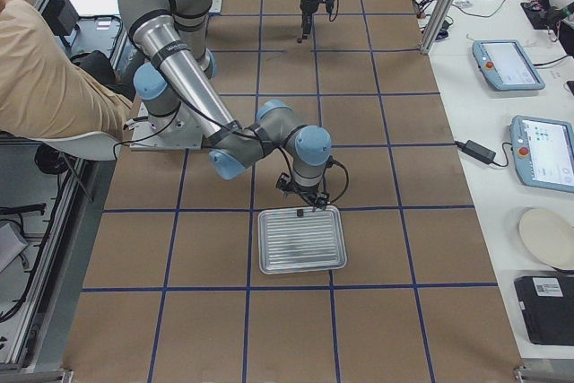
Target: Place bearing gear from tray to pile
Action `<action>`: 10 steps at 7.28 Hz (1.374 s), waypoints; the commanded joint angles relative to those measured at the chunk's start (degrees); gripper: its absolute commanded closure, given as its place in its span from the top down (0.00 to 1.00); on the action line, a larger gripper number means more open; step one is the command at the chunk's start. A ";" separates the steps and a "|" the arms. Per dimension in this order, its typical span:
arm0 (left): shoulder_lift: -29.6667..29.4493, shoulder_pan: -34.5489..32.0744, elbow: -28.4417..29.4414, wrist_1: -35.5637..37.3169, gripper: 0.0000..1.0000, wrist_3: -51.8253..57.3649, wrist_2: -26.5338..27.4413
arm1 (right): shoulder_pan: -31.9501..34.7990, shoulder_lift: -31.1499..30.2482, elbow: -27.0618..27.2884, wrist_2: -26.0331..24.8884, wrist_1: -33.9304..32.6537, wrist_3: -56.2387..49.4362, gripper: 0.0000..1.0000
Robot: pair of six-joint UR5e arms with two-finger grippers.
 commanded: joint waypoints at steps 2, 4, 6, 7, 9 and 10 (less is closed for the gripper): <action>-1.04 0.04 -0.24 -0.83 0.71 0.86 -0.81 | -1.00 3.14 3.36 1.29 -7.81 -18.31 1.00; -1.57 0.04 -0.25 -0.75 0.72 0.78 -0.99 | -1.00 2.79 9.61 3.14 -17.98 -21.58 0.95; -1.66 -0.05 -0.51 -1.18 0.60 0.69 -0.99 | -1.00 3.05 9.89 3.23 -18.83 -24.39 0.88; -1.57 -0.05 -1.03 -1.18 0.37 0.86 -0.99 | -1.00 3.05 10.07 4.36 -18.83 -25.46 0.89; -1.57 -0.40 -1.30 -1.18 0.00 1.04 -0.99 | -1.00 3.14 10.16 4.72 -18.48 -26.77 0.89; -1.57 -0.40 -1.30 -1.18 0.00 1.56 -0.90 | -1.00 3.23 10.16 4.72 -18.39 -26.96 0.89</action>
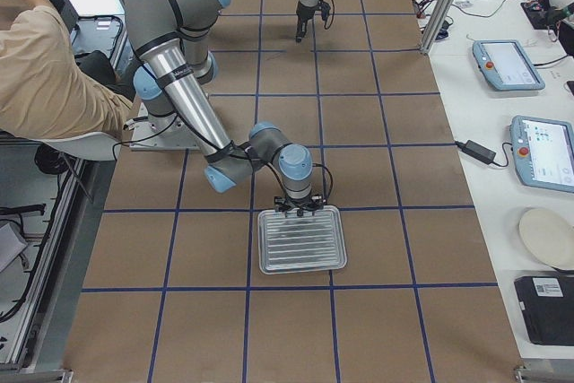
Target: Place bearing gear from tray to pile
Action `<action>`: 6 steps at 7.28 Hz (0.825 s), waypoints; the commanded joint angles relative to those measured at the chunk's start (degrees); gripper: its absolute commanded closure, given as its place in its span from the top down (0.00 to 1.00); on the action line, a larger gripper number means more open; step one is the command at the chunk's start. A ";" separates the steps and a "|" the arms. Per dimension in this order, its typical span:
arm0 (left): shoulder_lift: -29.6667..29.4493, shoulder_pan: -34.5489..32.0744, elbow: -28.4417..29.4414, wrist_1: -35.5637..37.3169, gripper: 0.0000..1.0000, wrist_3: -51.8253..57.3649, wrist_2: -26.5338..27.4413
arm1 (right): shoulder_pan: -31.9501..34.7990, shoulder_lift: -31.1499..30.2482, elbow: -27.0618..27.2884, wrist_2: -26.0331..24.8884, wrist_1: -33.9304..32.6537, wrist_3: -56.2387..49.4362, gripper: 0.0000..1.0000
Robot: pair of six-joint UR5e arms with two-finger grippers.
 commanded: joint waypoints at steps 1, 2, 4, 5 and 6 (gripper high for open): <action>0.17 0.09 0.62 -0.02 0.00 2.46 0.32 | 0.00 0.08 -0.05 0.10 0.12 -0.85 0.89; 1.48 1.13 1.33 -0.02 0.00 5.18 0.76 | 0.00 0.08 0.04 0.10 0.03 -1.29 0.89; 2.72 7.95 7.01 -7.17 0.00 13.08 2.25 | 0.00 0.52 -0.05 0.01 -0.41 -2.08 0.90; 3.42 12.61 12.62 -14.88 0.00 19.29 3.48 | 0.00 0.61 -0.05 0.10 -0.32 -2.26 0.89; 3.42 16.05 16.67 -18.96 0.00 21.09 5.84 | 0.00 0.52 -0.05 0.10 -0.32 -2.18 0.84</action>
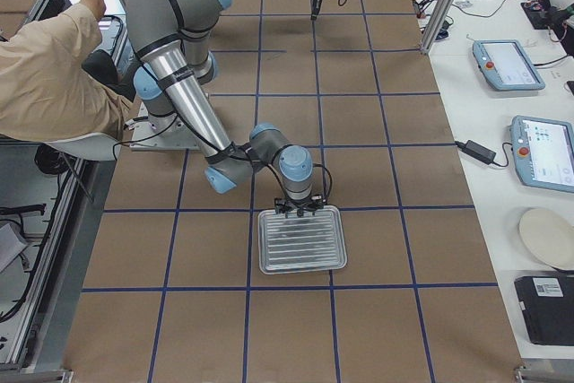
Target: Place bearing gear from tray to pile
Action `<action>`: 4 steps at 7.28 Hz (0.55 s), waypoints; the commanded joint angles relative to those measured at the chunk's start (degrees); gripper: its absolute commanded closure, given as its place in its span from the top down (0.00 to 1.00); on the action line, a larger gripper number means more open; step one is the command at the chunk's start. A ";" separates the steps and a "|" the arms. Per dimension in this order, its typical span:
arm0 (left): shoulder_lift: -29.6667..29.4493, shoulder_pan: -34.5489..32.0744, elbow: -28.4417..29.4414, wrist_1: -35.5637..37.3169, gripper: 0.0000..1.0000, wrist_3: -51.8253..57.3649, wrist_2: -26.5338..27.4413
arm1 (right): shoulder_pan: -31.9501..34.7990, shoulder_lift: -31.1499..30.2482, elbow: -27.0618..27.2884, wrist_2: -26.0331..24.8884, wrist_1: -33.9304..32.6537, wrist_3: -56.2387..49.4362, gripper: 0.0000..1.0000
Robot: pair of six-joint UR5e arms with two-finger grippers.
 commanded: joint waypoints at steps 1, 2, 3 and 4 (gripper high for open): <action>0.44 8.09 7.11 -6.89 0.00 8.44 3.23 | 0.00 0.08 0.08 0.03 0.44 -0.09 0.81; 0.35 13.26 7.65 -7.15 0.00 15.44 4.98 | 0.00 -0.01 0.08 0.03 0.62 0.00 0.81; 0.35 17.48 8.00 -7.16 0.00 20.65 5.26 | 0.00 0.08 0.17 0.03 0.71 0.00 0.81; 0.44 19.79 7.14 -7.16 0.00 23.39 5.52 | 0.00 -0.01 0.08 -0.06 0.62 -0.09 0.74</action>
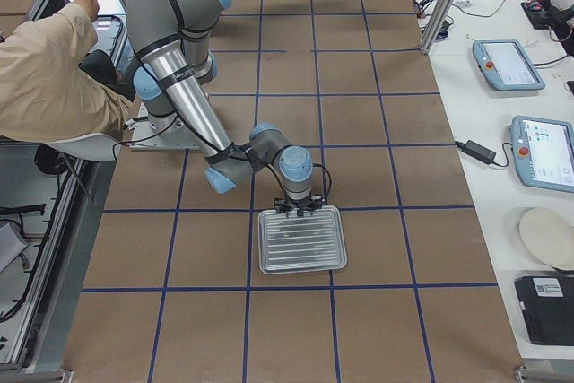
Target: Place bearing gear from tray to pile
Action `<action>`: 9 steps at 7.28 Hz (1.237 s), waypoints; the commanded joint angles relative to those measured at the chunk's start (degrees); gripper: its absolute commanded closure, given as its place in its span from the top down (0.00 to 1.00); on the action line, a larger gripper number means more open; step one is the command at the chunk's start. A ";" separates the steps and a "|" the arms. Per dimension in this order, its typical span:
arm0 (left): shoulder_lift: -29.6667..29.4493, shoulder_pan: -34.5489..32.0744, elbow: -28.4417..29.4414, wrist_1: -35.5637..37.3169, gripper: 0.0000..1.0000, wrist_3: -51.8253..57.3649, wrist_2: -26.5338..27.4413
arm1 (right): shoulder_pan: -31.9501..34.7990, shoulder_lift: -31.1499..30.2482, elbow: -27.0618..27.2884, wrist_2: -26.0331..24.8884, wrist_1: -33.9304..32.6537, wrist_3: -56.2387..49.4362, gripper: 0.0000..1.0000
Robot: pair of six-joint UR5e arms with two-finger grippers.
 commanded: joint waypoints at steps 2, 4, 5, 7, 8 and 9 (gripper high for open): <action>-0.20 10.19 -0.69 -0.23 0.00 13.46 2.33 | 0.00 -0.04 -0.03 -0.07 0.18 -0.06 0.55; -0.11 13.56 -2.10 0.12 0.00 17.35 2.43 | 0.00 -0.22 -0.12 -0.68 -0.16 0.73 0.37; -0.11 15.83 -3.58 0.21 0.00 19.29 2.25 | 0.00 -0.39 -0.20 -0.86 -0.08 0.82 0.30; -0.28 18.39 -7.71 1.53 0.00 21.23 2.16 | 0.00 -0.92 -0.90 -0.77 0.01 1.26 0.22; -0.46 18.40 -9.12 2.49 0.00 21.24 2.16 | 0.26 -2.40 -1.78 -0.60 0.36 4.91 0.18; -1.07 18.40 -9.39 3.89 0.00 21.15 2.25 | 0.44 -3.64 -1.87 -0.16 2.62 7.91 0.15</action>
